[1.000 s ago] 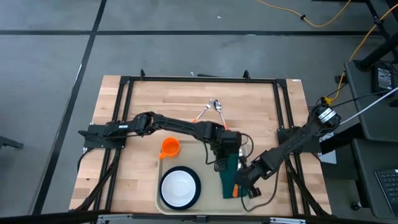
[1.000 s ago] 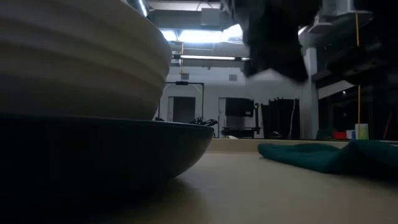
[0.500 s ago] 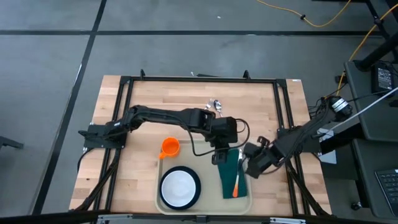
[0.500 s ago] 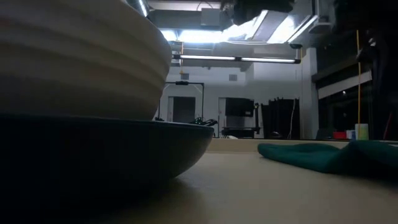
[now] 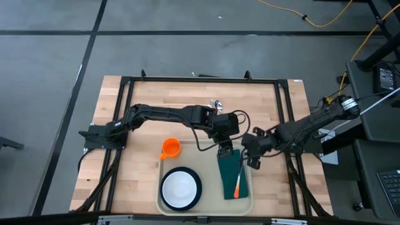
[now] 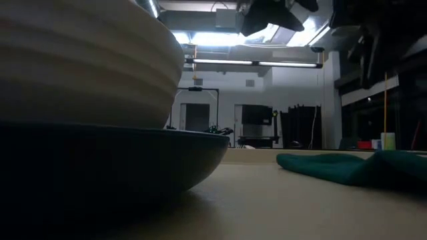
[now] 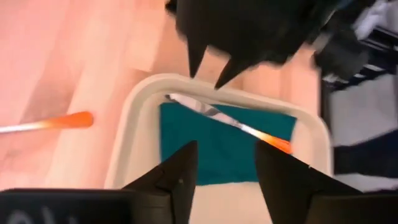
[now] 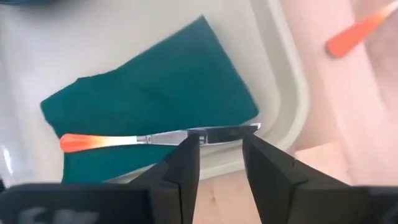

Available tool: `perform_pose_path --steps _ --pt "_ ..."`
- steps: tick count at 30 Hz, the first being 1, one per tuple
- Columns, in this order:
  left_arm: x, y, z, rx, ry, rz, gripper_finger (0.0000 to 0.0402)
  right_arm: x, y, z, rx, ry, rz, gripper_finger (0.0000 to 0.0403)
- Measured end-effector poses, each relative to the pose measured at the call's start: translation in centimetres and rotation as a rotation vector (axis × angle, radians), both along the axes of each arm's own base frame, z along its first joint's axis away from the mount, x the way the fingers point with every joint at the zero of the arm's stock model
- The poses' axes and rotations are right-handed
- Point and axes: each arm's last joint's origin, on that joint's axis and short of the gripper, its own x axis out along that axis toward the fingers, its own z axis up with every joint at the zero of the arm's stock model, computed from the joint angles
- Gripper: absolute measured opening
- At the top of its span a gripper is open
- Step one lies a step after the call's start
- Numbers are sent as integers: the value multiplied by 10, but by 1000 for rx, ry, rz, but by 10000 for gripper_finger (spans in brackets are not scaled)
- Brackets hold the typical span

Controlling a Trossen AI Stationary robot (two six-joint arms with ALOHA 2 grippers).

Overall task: Set up tray
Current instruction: Adjust the green napkin on the brown serving tray

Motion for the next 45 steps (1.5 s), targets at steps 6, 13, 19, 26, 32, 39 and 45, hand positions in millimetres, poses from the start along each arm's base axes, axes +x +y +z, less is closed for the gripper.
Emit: perform_pose_path --steps 6,13,19,26,32,39,45 --pt "2 -6 -18 81 82 107 72 -16 -22 30 13 -154 96 128" --pt "19 -12 -66 72 197 99 3 -53 -37 73 26 -463 190 110" --pt "32 -21 -120 53 307 79 1 -87 -46 96 46 -655 203 63" --pt "39 -25 -153 50 363 67 1 -110 -53 105 89 -751 174 21" --pt "44 -26 -166 26 359 44 1 -114 -54 107 110 -766 159 5" --pt "51 -15 -164 16 295 47 1 -112 -54 106 107 -758 160 29" --pt "54 -7 -163 -3 273 31 1 -112 -54 106 105 -757 161 26"
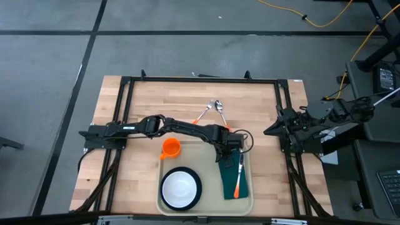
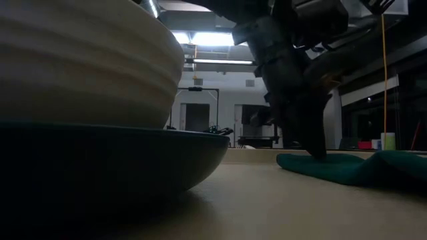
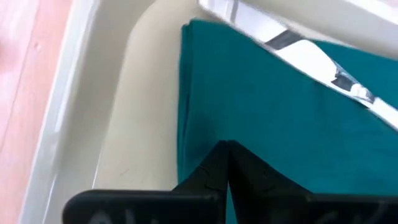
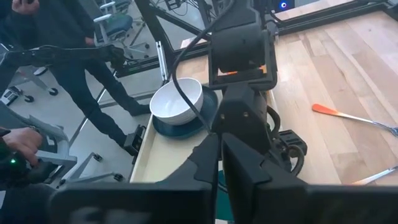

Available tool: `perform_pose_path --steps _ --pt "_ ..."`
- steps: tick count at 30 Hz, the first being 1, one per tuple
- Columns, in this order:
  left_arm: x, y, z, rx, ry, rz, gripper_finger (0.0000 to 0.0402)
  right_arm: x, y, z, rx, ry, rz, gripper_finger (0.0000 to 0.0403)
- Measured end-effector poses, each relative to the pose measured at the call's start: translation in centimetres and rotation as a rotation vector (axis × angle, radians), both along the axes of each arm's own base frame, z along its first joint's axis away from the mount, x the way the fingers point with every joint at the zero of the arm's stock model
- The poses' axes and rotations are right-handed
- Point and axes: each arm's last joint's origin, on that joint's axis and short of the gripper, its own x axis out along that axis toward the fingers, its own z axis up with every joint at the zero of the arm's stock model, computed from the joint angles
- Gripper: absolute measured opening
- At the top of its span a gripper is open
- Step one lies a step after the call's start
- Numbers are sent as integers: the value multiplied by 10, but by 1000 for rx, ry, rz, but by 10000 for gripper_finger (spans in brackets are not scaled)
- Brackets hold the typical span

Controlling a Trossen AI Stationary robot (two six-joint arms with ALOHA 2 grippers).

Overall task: Set up tray
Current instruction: Adjust the green napkin on the brown serving tray

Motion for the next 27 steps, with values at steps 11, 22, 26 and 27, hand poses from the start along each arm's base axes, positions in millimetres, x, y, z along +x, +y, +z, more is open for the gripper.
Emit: perform_pose_path --steps 11,22,26,27 --pt "4 12 2 -19 -39 -17 1 0 0 0 -5 1 2 12" --pt "8 11 -15 -60 -31 -43 1 -1 0 -2 -28 15 10 19" --pt "11 11 -19 -76 -42 -43 1 -1 0 -2 -33 18 12 10" --pt "11 11 -19 -75 -43 -43 1 -1 0 -2 -33 18 12 9"
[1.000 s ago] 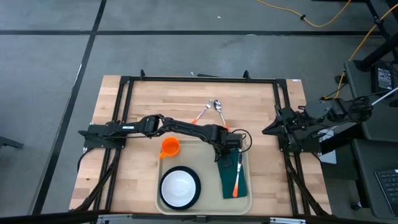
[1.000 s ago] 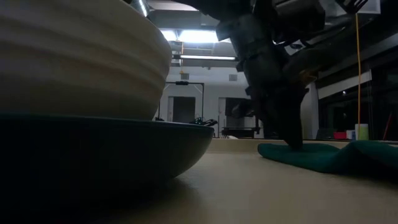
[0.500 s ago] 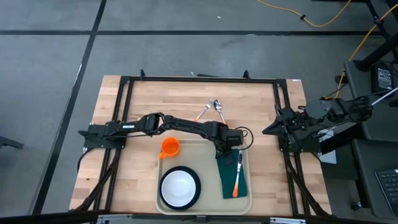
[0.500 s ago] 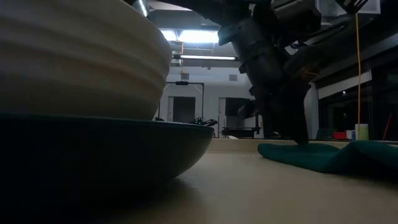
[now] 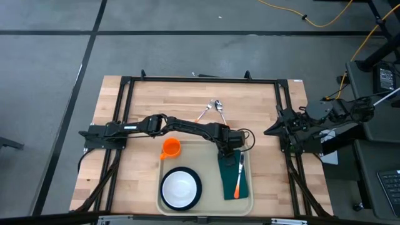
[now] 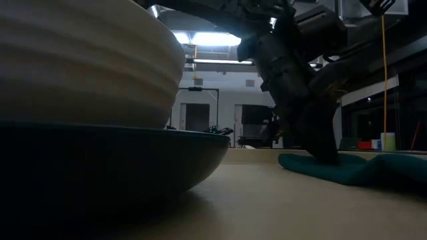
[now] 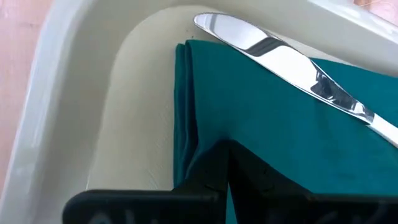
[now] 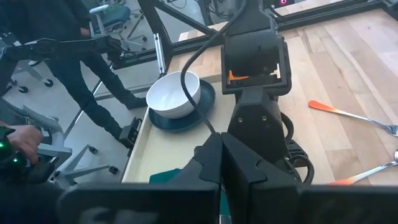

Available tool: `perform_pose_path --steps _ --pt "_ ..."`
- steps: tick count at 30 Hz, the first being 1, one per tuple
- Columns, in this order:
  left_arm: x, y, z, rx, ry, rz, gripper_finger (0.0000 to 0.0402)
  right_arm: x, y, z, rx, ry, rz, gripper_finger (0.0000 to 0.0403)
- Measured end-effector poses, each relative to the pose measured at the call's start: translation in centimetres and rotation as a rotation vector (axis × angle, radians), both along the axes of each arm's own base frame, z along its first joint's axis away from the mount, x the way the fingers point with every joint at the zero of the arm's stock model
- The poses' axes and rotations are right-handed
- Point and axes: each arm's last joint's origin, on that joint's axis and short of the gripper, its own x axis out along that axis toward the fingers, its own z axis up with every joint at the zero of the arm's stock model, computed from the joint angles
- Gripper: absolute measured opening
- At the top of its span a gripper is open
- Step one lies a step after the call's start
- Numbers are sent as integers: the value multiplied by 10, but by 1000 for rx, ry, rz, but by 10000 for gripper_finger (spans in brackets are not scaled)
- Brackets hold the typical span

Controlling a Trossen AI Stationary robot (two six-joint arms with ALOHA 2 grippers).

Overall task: Set up tray
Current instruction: Adjust the green napkin on the brown serving tray, then put the orange spoon on top of the green napkin to the left of the orange knife

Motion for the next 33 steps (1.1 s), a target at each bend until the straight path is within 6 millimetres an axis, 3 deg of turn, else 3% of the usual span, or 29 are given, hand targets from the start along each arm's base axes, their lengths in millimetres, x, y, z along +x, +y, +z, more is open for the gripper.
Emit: perform_pose_path --steps 10,19,28,33 --pt "4 11 -1 3 -41 -19 1 0 0 -1 -7 12 1 24" --pt "6 22 0 8 -59 -17 1 0 0 -1 -8 12 2 10" --pt "7 20 0 3 -70 -16 1 -1 0 -2 -26 16 9 23" --pt "11 18 12 1 -111 -8 1 -1 0 -2 -30 19 10 20"
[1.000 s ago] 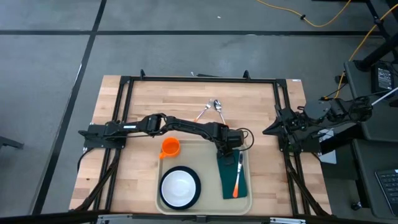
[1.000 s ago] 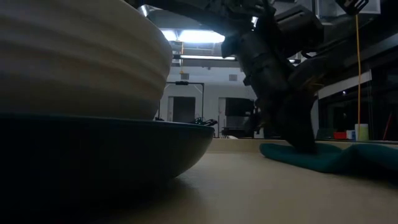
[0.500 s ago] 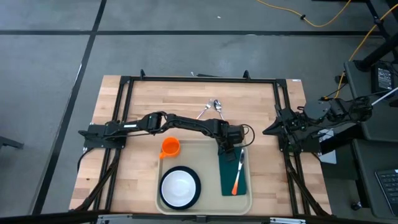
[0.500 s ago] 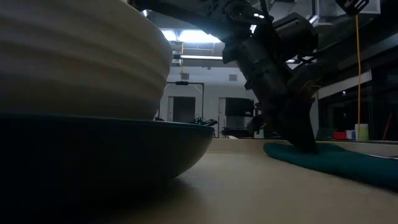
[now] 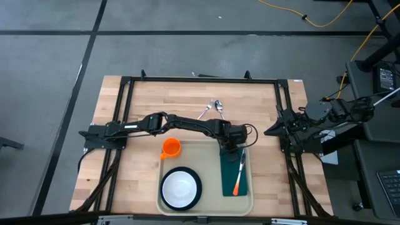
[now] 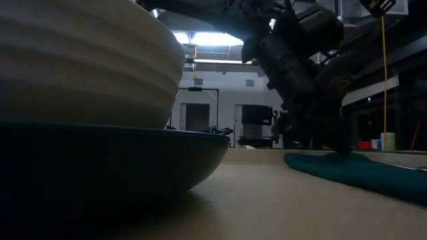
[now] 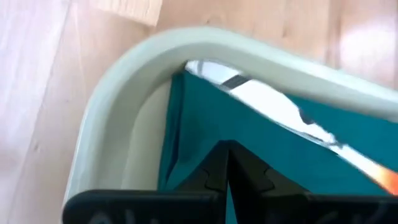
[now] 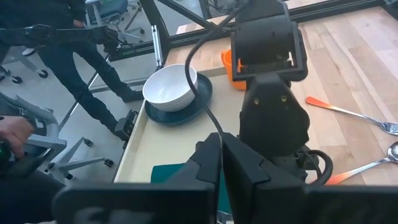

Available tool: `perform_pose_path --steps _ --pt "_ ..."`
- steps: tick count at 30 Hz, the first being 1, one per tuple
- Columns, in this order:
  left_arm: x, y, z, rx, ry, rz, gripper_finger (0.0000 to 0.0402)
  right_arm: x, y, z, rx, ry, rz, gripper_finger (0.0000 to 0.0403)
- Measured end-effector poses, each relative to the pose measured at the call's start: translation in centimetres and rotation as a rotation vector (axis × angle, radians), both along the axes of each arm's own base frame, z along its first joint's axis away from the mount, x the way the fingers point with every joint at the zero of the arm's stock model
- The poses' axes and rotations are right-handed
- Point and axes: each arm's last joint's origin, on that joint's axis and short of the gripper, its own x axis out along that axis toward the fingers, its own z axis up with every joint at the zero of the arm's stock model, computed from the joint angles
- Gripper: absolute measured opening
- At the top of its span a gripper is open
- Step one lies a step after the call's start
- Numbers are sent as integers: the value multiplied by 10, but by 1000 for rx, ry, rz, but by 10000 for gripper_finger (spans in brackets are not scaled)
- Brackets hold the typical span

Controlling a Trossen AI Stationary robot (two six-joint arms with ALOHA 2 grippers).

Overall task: Set up tray
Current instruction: Put the orange spoon on top of the green napkin to the left of the orange knife

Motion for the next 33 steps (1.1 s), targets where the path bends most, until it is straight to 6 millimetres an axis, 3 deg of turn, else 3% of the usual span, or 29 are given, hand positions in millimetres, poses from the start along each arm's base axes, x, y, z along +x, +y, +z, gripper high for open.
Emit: perform_pose_path --steps 8,15,26,30,33 --pt "0 0 27 -5 -85 8 2 0 0 -1 -5 7 1 10" --pt "4 -5 29 -47 -129 -22 1 1 0 -8 -13 68 -5 20" --pt "4 -5 30 -69 -137 -42 3 26 15 -79 171 245 157 9" --pt "-1 -2 31 -59 -87 -31 3 36 21 -91 273 191 235 18" --pt "-8 3 46 -20 -79 -28 3 40 24 -90 303 144 283 20"
